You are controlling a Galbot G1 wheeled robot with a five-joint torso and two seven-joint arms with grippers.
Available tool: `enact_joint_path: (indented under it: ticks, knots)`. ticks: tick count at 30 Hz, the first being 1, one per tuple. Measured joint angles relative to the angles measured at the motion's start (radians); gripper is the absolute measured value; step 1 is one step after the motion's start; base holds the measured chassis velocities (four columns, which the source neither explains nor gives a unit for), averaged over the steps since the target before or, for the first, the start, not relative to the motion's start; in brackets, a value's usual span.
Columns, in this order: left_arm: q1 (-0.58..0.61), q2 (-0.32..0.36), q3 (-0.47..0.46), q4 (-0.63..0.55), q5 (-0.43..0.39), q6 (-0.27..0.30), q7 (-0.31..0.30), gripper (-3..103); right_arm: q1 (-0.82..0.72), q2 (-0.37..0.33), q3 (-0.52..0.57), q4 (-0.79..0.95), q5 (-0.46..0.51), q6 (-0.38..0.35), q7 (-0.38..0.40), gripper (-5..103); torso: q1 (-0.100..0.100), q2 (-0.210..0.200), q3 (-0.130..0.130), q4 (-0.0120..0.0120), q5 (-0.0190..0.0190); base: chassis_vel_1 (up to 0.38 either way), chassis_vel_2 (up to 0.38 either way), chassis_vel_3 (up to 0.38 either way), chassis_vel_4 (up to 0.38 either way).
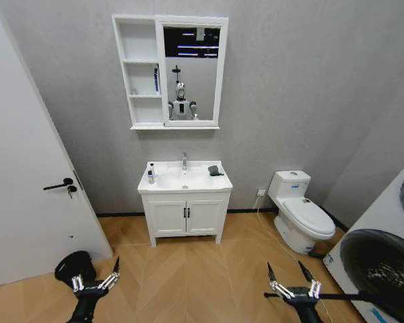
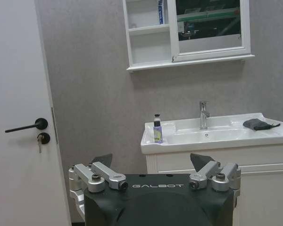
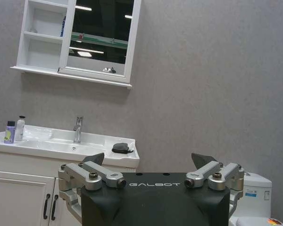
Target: Move facial cleanser and shampoo from washbasin to cabinet, then wipe washbasin with towel.
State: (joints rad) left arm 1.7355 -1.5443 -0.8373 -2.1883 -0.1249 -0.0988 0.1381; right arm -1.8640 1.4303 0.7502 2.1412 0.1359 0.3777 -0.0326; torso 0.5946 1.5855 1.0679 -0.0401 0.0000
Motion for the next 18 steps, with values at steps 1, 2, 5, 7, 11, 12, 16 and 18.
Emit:
enact_joint_path:
  ticks: [1,2,5,7,11,12,16,18]
  knots:
    - [0.000,0.000,0.000,0.000,0.000,0.000,0.000,93,0.000,0.000,0.000,0.000,0.000,0.000,0.000,100,0.000,0.000,0.000,0.0000,0.0000,0.000,0.000,0.000,0.000]
    - [0.000,0.002,-0.001,0.000,-0.001,0.000,0.000,93,0.001,0.003,-0.003,-0.001,0.000,-0.001,-0.001,100,0.000,0.000,0.000,0.0001,0.0000,0.000,0.000,0.000,0.000]
    - [-0.001,0.004,-0.003,0.001,-0.004,-0.002,0.000,93,0.000,0.013,-0.008,0.000,-0.003,-0.004,-0.020,100,0.000,0.000,0.000,0.0001,0.0001,0.000,0.000,0.000,0.000]
    - [0.000,0.003,-0.001,0.003,-0.004,-0.005,0.000,93,-0.007,0.017,-0.011,0.010,-0.007,-0.005,-0.032,100,0.000,0.000,0.000,0.0001,0.0000,0.000,0.000,0.000,0.000]
    - [0.005,0.002,0.010,0.012,0.001,-0.017,0.002,93,-0.017,0.020,-0.014,0.020,-0.012,-0.006,-0.044,100,0.000,0.000,0.000,0.0000,0.0000,0.000,0.000,0.000,0.000]
    - [0.004,0.002,0.013,0.014,0.005,-0.021,0.003,93,-0.017,0.021,-0.013,0.023,-0.013,-0.005,-0.046,100,0.000,0.000,0.000,0.0000,0.0000,-0.045,0.028,0.064,-0.048]
    - [0.001,-0.001,0.019,0.012,0.008,-0.021,0.004,93,-0.021,0.023,-0.012,0.034,-0.013,0.002,-0.051,100,0.000,0.000,0.000,0.0001,0.0001,-0.117,0.113,0.126,-0.120]
    - [0.000,-0.003,0.023,0.012,0.010,-0.021,0.003,93,-0.022,0.029,-0.016,0.034,-0.013,0.014,-0.046,100,0.000,0.000,0.000,0.0000,0.0000,-0.181,0.161,0.206,-0.194]
